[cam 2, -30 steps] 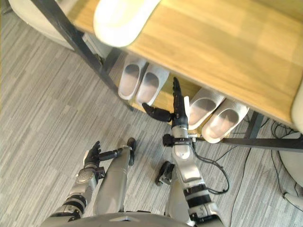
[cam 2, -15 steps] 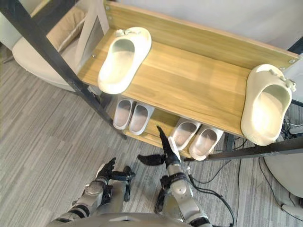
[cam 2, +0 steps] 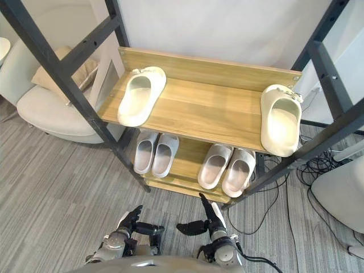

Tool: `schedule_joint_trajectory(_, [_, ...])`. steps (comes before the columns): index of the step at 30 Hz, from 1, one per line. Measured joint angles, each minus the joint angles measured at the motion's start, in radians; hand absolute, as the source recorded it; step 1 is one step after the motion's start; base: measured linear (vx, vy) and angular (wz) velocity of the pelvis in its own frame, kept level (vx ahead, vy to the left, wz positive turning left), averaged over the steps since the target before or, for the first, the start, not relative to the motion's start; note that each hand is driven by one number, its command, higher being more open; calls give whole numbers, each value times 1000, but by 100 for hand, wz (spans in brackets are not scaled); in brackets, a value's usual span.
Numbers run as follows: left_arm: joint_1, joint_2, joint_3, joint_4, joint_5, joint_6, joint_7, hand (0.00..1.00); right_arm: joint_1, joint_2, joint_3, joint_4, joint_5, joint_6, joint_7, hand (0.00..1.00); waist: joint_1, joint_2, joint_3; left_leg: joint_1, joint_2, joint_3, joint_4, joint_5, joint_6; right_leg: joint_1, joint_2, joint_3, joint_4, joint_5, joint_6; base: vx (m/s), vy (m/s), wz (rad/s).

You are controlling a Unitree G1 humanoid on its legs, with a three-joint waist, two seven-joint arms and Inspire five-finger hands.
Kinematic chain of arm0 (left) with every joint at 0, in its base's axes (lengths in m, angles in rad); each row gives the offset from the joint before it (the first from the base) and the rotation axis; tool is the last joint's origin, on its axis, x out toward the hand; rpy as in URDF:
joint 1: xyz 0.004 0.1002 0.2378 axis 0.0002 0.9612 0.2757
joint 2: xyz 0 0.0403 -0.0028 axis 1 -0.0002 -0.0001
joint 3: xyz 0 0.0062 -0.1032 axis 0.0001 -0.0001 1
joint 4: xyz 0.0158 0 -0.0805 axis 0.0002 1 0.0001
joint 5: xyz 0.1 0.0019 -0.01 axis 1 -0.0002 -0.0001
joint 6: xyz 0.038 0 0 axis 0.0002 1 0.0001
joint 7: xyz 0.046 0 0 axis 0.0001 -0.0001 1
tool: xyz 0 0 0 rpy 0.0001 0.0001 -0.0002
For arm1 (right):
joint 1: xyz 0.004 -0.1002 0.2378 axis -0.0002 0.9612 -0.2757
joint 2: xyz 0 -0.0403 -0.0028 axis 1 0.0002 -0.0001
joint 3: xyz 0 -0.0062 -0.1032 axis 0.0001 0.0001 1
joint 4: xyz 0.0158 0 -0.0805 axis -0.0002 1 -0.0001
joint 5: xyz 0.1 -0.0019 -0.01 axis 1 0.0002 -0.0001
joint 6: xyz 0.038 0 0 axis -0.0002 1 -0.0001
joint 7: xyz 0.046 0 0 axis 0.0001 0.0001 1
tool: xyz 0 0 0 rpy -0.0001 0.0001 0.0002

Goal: Organize the slippers on the shoe rack

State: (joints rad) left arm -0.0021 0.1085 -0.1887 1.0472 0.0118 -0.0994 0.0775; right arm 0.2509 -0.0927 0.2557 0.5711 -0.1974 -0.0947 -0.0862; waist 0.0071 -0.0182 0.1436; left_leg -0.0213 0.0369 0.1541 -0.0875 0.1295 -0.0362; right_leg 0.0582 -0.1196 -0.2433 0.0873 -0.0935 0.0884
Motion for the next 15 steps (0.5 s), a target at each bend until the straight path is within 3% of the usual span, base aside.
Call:
schedule_joint_trajectory(6, [16, 8, -3, 0, 15, -1, 3, 100, -35, 0, -29, 73, 30, 3, -1, 100, -15, 3, -4, 17, -2, 0, -5, -4, 4, 27, 1, 7, -31, 17, 0, -37, 14, -3])
schedule_joint_trajectory(8, [7, 13, -47, -9, 21, 0, 4, 100, -46, 0, -44, 110, 43, 2, -5, 100, -17, 6, -8, 19, -3, 0, -5, -6, 7, 32, 0, 8, -38, 21, -1, 0, 0, 0])
schedule_joint_trajectory(10, [12, 25, -180, -75, 64, 0, 2, 100, -72, 0, -68, 161, 46, 3, -10, 100, -16, 11, -11, 19, -9, 0, -4, -6, 10, 33, -3, 9, -41, 25, 5, 0, 0, 0])
schedule_joint_trajectory(15, [35, 29, -394, -297, 86, -3, -47, 100, -82, 8, -97, 188, 46, 2, -15, 100, -17, 13, -12, 33, -15, -5, -1, -4, 15, 54, -3, 4, -53, 24, 4, 0, 0, 0])
